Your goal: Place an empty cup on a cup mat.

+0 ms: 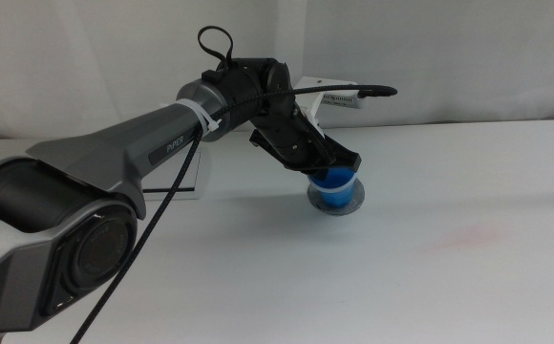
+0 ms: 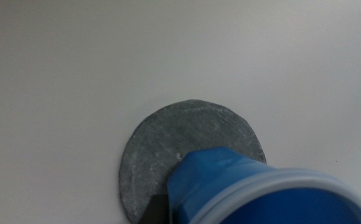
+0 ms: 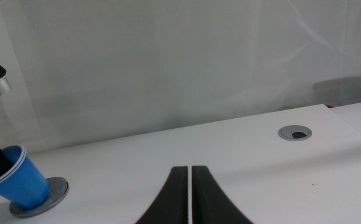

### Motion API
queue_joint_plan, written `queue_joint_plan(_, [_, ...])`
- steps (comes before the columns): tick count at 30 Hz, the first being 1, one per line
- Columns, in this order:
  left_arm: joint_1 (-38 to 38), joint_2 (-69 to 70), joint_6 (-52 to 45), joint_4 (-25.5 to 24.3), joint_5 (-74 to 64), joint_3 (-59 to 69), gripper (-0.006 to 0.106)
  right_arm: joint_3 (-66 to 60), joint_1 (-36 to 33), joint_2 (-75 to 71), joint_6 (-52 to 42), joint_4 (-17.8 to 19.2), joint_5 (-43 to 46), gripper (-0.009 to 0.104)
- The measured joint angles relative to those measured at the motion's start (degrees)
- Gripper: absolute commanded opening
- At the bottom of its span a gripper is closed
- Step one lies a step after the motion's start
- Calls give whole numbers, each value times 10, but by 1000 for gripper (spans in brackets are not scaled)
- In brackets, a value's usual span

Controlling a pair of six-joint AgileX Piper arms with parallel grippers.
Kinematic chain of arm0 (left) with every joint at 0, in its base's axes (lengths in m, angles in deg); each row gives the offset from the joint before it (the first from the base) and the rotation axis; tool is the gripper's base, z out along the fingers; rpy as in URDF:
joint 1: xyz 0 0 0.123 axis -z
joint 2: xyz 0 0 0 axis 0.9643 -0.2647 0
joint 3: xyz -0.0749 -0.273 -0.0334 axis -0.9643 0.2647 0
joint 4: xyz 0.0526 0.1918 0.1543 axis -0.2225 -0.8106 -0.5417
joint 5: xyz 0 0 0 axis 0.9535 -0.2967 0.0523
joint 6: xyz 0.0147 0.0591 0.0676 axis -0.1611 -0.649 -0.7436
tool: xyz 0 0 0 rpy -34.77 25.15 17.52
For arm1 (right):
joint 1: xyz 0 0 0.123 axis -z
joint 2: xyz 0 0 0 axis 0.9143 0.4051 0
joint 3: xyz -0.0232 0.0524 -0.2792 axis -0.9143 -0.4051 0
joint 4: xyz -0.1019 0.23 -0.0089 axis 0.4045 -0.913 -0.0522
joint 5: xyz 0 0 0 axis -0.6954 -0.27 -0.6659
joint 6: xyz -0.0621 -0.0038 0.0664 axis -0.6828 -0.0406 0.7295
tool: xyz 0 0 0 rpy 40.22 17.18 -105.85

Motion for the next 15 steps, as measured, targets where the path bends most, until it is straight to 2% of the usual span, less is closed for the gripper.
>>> queue_joint_plan(4, [0, -1, 0, 1, 3, 0, 13, 0, 0, 0, 0, 0, 0, -2])
queue_joint_plan(10, [0, -7, 0, 1, 3, 0, 52, 0, 0, 0, 0, 0, 0, -2])
queue_joint_plan(12, [0, -7, 0, 1, 3, 0, 61, 0, 0, 0, 0, 0, 0, -2])
queue_joint_plan(15, [0, -7, 0, 1, 4, 0, 66, 0, 0, 0, 0, 0, 0, -2])
